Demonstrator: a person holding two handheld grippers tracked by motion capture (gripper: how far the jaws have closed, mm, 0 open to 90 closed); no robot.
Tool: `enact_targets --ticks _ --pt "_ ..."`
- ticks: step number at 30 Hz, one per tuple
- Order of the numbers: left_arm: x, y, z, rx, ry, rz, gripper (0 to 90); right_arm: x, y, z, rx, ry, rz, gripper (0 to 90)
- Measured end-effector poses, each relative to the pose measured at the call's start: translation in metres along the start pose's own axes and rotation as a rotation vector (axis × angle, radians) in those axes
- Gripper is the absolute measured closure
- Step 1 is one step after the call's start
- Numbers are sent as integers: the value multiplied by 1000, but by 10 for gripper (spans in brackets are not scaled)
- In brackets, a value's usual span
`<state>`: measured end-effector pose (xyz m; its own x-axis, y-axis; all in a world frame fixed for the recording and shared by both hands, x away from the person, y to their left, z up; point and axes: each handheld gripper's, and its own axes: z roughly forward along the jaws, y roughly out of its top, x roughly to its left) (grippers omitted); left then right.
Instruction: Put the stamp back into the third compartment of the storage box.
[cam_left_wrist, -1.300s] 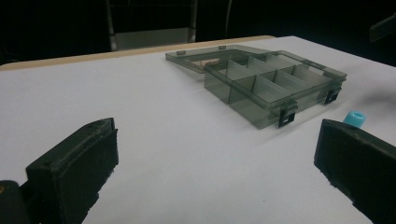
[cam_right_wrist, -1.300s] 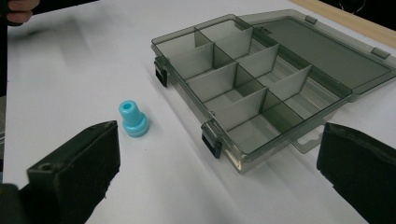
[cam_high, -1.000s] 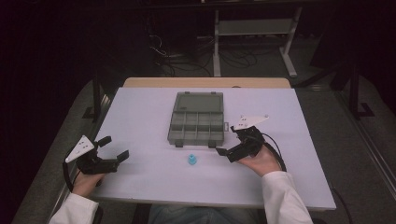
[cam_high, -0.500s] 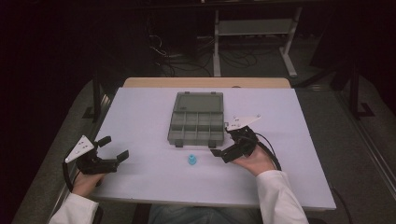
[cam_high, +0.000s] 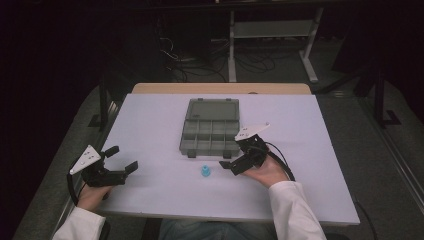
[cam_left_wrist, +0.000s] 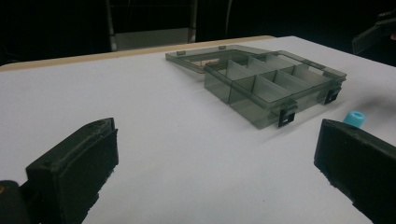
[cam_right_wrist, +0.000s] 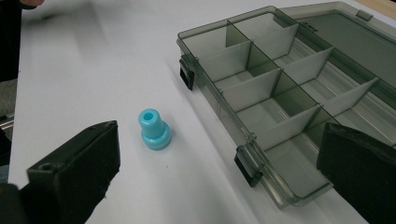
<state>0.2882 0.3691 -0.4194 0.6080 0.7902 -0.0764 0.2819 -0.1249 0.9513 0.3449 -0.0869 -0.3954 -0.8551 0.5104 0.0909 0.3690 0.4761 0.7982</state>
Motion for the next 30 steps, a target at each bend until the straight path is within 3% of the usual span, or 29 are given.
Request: enact_targets --ticks 15,21,30 --pt "1 0 0 2 -1 9 0 5 10 15 27 26 -22 0" --pt "-1 0 1 -14 -3 -13 0 7 16 20 28 38 -29 0" --pt "0 0 0 -11 -3 -17 0 7 26 29 44 56 -43 0"
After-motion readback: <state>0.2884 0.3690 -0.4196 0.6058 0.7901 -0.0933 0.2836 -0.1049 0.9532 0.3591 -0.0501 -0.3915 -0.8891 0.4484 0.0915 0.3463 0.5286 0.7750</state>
